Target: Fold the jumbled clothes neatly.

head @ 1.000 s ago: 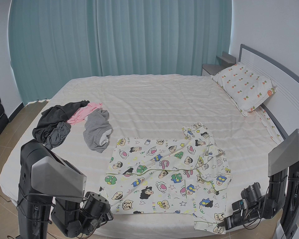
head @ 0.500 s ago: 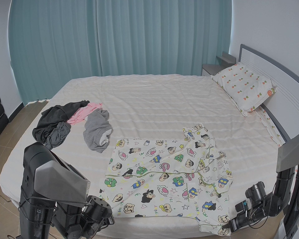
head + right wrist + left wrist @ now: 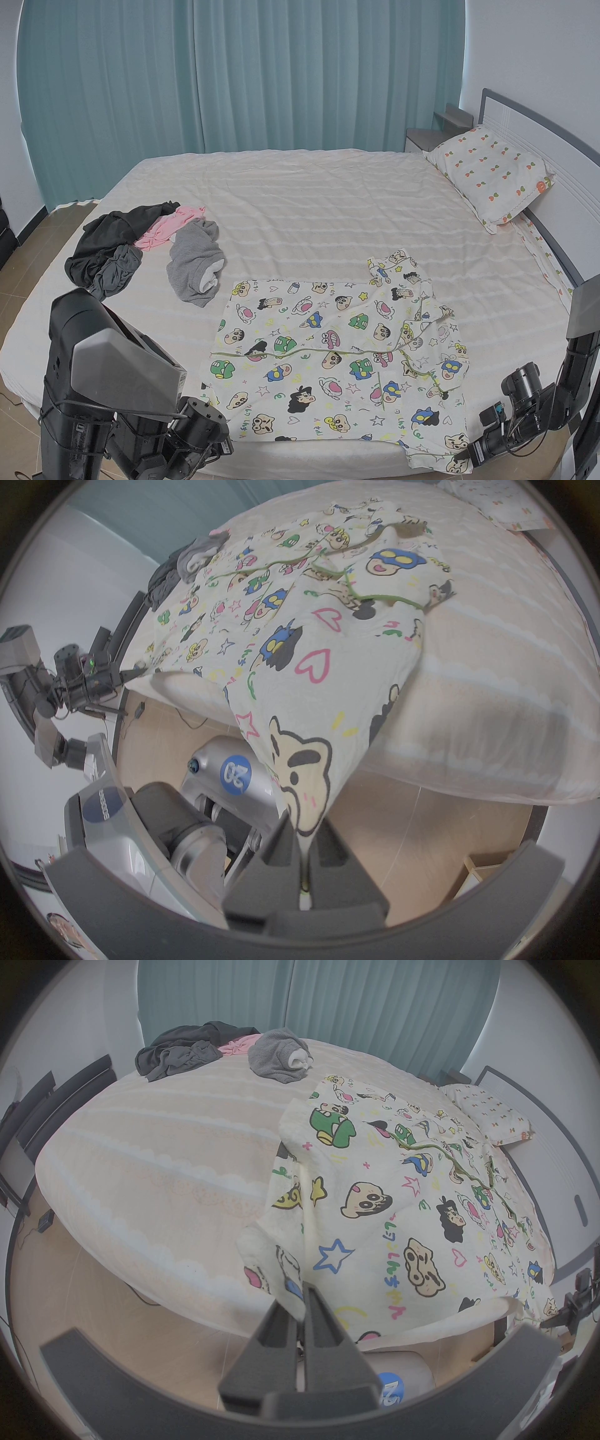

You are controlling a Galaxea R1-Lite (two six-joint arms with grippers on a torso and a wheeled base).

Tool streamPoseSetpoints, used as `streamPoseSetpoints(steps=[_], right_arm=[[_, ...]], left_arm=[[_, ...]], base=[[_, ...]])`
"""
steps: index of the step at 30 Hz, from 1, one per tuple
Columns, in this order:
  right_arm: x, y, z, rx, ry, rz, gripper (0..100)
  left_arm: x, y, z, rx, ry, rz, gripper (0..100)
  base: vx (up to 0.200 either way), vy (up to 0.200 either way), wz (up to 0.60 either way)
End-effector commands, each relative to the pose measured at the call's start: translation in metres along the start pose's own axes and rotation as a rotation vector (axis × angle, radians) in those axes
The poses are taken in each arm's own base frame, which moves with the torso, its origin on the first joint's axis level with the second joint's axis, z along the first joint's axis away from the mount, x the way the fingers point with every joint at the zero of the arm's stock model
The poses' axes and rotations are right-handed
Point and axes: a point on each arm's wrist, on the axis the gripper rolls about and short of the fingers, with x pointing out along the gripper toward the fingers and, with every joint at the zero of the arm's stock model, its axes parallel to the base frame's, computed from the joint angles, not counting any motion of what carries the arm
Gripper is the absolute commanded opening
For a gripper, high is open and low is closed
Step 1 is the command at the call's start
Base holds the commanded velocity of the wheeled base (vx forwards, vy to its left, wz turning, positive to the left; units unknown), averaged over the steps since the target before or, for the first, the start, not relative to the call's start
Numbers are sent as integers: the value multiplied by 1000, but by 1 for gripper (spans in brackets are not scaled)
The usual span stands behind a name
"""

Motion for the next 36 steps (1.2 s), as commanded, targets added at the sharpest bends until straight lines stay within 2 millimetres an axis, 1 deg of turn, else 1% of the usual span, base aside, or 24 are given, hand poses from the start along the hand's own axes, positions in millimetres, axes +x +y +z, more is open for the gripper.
streamPoseSetpoints(steps=[1, 4, 12, 16, 20, 25, 26, 28, 30, 31, 33, 36], right_arm=[[-7, 2, -5, -18, 6, 2, 0], [-7, 2, -6, -17, 12, 2, 0], [-7, 2, -6, -19, 11, 5, 0], [-9, 3, -9, -23, 35, 7, 0], [-11, 4, -9, -41, 24, 15, 0], [-17, 5, -5, -48, -41, 54, 0], [-20, 4, -3, -50, -81, 68, 0], [-25, 3, 0, -51, -132, 74, 0], [-25, 3, 0, -51, -132, 74, 0], [-37, 0, 6, -52, -244, 112, 0], [-43, -2, 9, -53, -303, 138, 0], [-52, -7, 15, -46, -382, 132, 0]], left_arm=[[-5, 3, -8, 36, 28, 12, 0], [-7, 4, -13, 53, 41, 15, 0], [-8, 5, -14, 56, 47, 20, 0], [-12, 11, -18, 76, 75, 38, 0], [-10, 8, -16, 71, 63, 30, 0], [0, -3, -5, 14, -1, -5, 0], [2, -6, -1, -10, -35, -9, 0], [3, -8, 1, -18, -57, -14, 0], [3, -8, 1, -18, -57, -14, 0], [-1, -12, 10, -55, -113, -56, 0], [-3, -13, 18, -84, -147, -77, 0], [-4, -14, 32, -131, -196, -94, 0]], base=[[0, 0, 0], [0, 0, 0], [0, 0, 0], [0, 0, 0], [0, 0, 0], [0, 0, 0], [0, 0, 0], [0, 0, 0], [0, 0, 0], [0, 0, 0], [0, 0, 0], [0, 0, 0]])
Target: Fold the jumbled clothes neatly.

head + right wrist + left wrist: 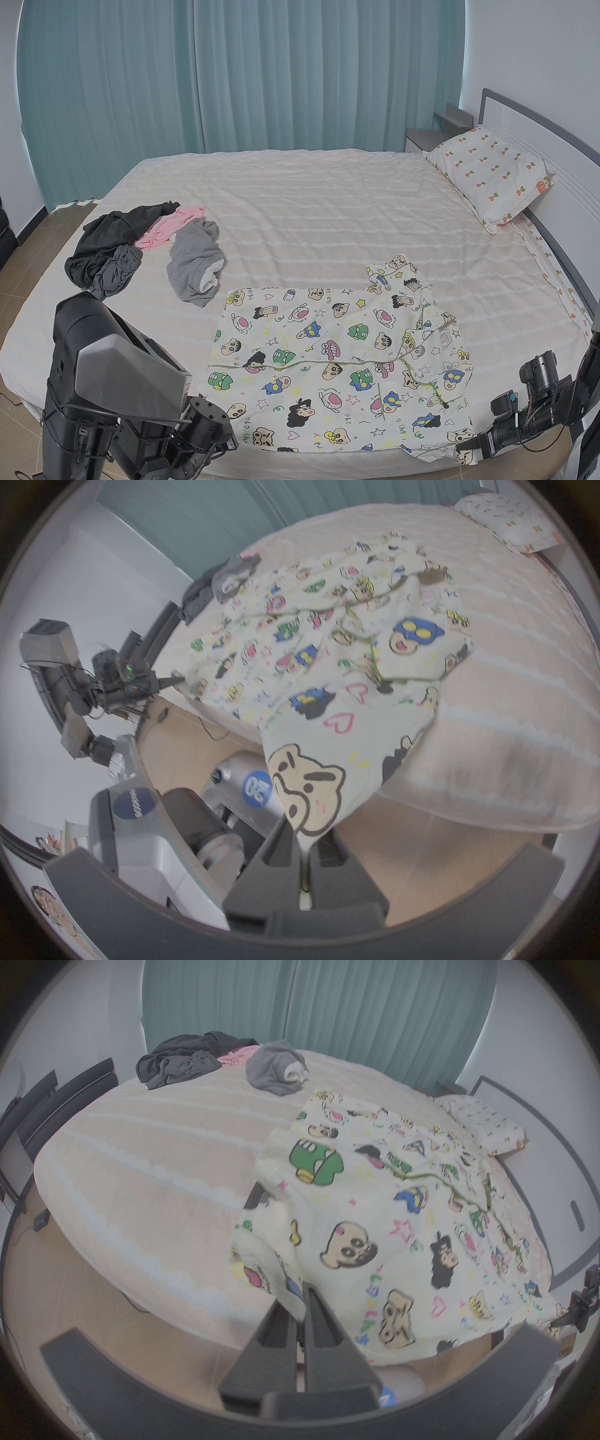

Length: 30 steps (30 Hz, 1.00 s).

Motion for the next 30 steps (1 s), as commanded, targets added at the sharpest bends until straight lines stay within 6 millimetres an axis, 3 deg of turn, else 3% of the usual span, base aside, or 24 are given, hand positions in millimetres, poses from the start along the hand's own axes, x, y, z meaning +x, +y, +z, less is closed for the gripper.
streamPoseSetpoints(steps=[1, 11, 21, 30], right_arm=[[-23, -6, 14, -6, -198, -10, 0], [-34, -26, 44, -20, -342, -38, 0], [-35, -32, 52, -24, -365, -49, 0], [-38, -33, 53, -23, -385, -38, 0]], left_arm=[[-2, -5, 29, -98, -114, -53, 0], [5, -11, 61, -127, -223, -77, 0], [12, -27, 83, -109, -307, -124, 0], [2, -31, 105, -134, -352, -136, 0]], base=[[0, 0, 0], [0, 0, 0], [0, 0, 0], [0, 0, 0]])
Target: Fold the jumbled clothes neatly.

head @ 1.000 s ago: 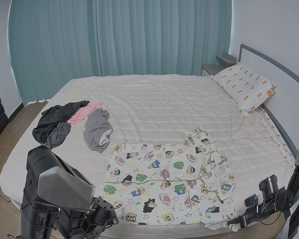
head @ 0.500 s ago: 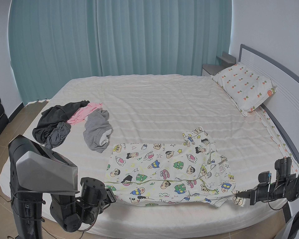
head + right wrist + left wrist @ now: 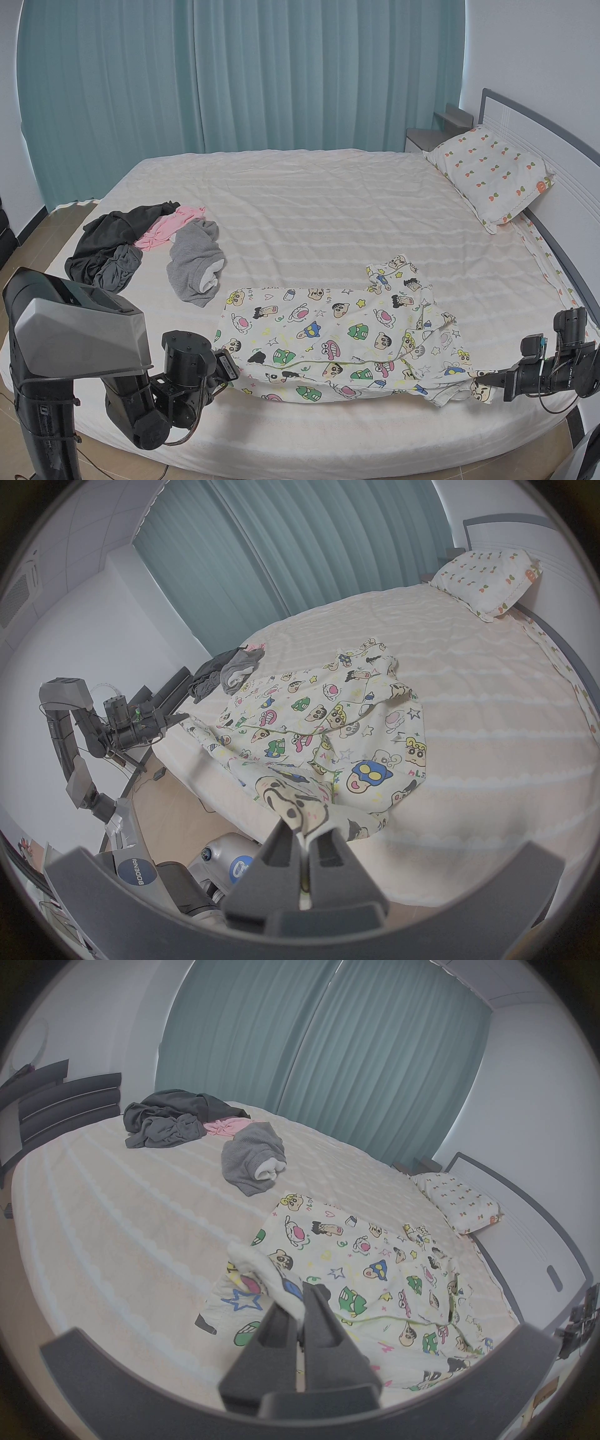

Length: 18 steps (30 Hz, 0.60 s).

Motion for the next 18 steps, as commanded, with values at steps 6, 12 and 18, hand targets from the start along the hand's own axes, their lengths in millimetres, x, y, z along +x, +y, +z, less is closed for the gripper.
streamPoseSetpoints(steps=[6, 12, 18], right_arm=[[-2, -2, 5, -9, -30, 8, 0], [4, -8, 12, -15, -39, 3, 0], [21, -18, 15, -6, -9, 12, 0]], left_arm=[[-2, -4, 13, 5, 14, 24, 0], [14, -8, 15, 10, 29, 44, 0], [38, -8, 7, 30, 84, 100, 0]], base=[[0, 0, 0], [0, 0, 0], [0, 0, 0]])
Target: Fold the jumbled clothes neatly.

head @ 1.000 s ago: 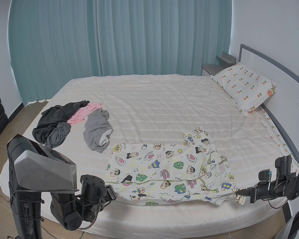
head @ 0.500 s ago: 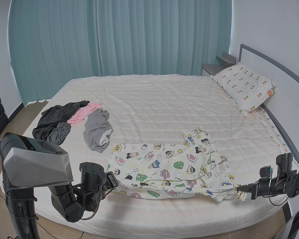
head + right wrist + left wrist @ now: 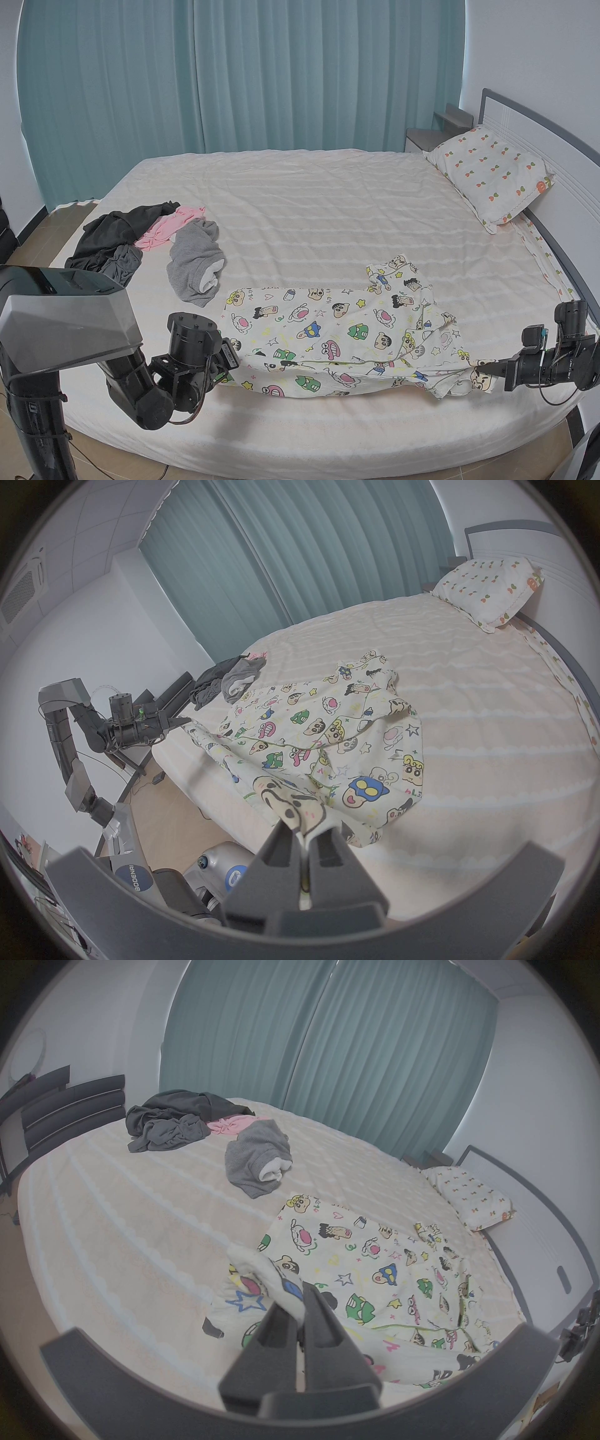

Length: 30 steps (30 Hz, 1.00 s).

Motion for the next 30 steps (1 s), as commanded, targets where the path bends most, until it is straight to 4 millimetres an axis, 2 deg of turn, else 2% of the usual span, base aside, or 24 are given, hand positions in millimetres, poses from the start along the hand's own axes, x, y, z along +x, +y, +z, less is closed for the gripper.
streamPoseSetpoints(steps=[1, 4, 6, 9, 16, 24, 30], right_arm=[[16, -9, 1, 11, 28, 11, 0], [29, -17, 6, 8, 32, 14, 0], [32, -19, 9, 5, 29, 15, 0], [47, -25, 13, -5, 35, 24, 0], [79, -41, 19, -18, 55, -14, 0], [94, -39, 33, 68, 26, 3, 0], [101, -44, 34, 82, 22, 0, 0]], left_arm=[[20, -2, -4, -1, 14, 22, 0], [37, 2, -6, -8, 17, 48, 0], [39, 3, -6, -8, 19, 54, 0], [49, 7, -10, -7, 34, 77, 0], [65, 1, -8, -15, 22, 74, 0], [80, -7, -6, -15, 61, 100, 0], [86, -8, -8, -29, 78, 115, 0]], base=[[0, 0, 0], [0, 0, 0], [0, 0, 0], [0, 0, 0], [0, 0, 0], [0, 0, 0], [0, 0, 0]])
